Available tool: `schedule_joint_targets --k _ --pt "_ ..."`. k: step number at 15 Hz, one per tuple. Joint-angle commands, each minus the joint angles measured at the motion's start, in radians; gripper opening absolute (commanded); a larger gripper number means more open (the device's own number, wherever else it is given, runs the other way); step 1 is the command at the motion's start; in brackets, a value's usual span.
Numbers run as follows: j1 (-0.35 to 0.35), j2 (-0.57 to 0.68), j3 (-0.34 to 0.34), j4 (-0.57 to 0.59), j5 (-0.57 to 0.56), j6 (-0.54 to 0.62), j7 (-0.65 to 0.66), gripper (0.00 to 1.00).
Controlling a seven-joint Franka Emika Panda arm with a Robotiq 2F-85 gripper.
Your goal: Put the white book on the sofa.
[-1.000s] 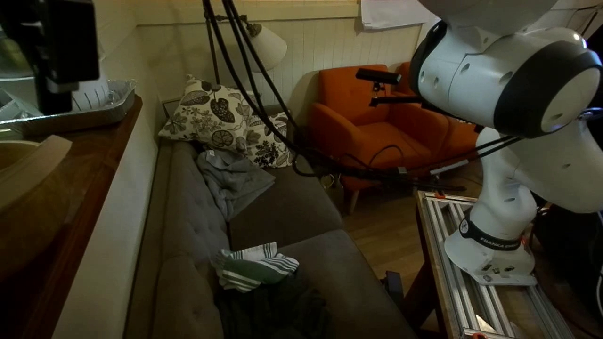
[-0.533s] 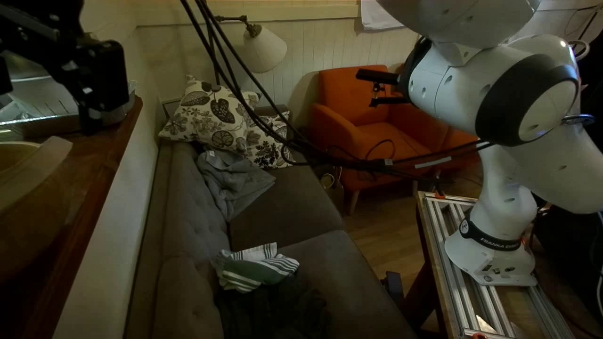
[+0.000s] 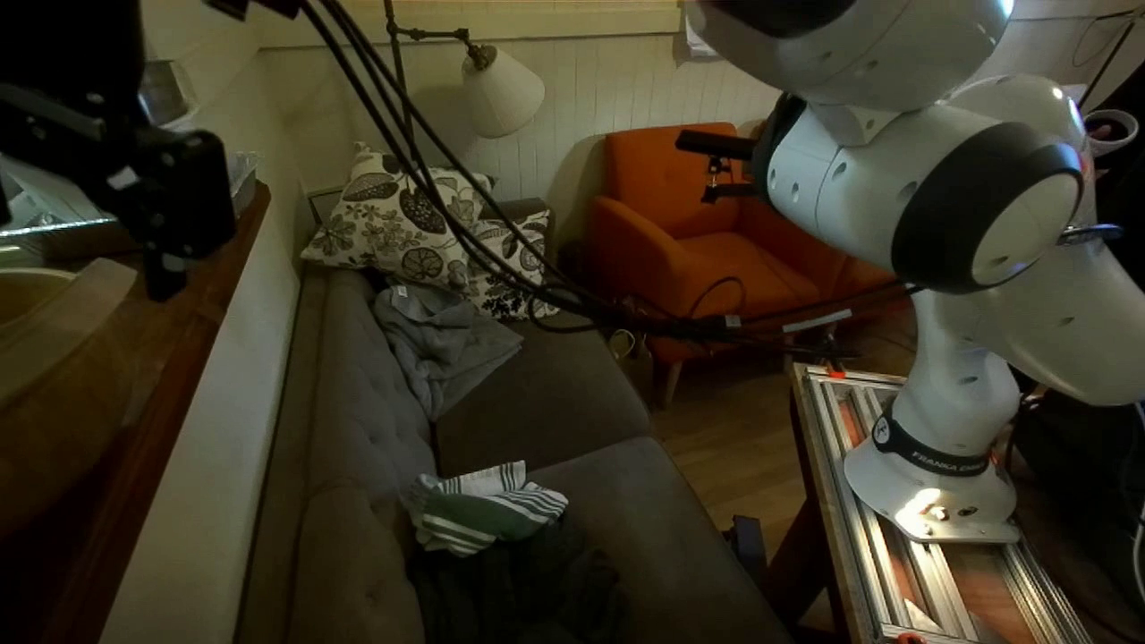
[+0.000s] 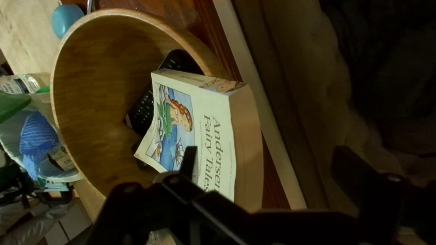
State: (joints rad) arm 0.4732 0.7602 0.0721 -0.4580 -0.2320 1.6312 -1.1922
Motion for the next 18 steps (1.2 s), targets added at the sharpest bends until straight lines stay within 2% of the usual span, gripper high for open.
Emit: schedule_joint_targets --k 1,11,12,13,15,18 --pt "0.021 0.057 -0.024 0.030 -0.035 0.074 -0.042 1.00" --pt "0.054 0.121 -0.073 0.029 -0.093 0.192 -0.067 1.00" --pt "0.057 0.122 -0.074 0.030 -0.093 0.195 -0.065 0.98" --pt "0.058 0.124 -0.076 0.030 -0.093 0.200 -0.063 0.74" --pt "0.060 0.124 -0.077 0.030 -0.091 0.204 -0.060 0.69" --pt "0.060 0.126 -0.078 0.029 -0.089 0.207 -0.052 0.45"
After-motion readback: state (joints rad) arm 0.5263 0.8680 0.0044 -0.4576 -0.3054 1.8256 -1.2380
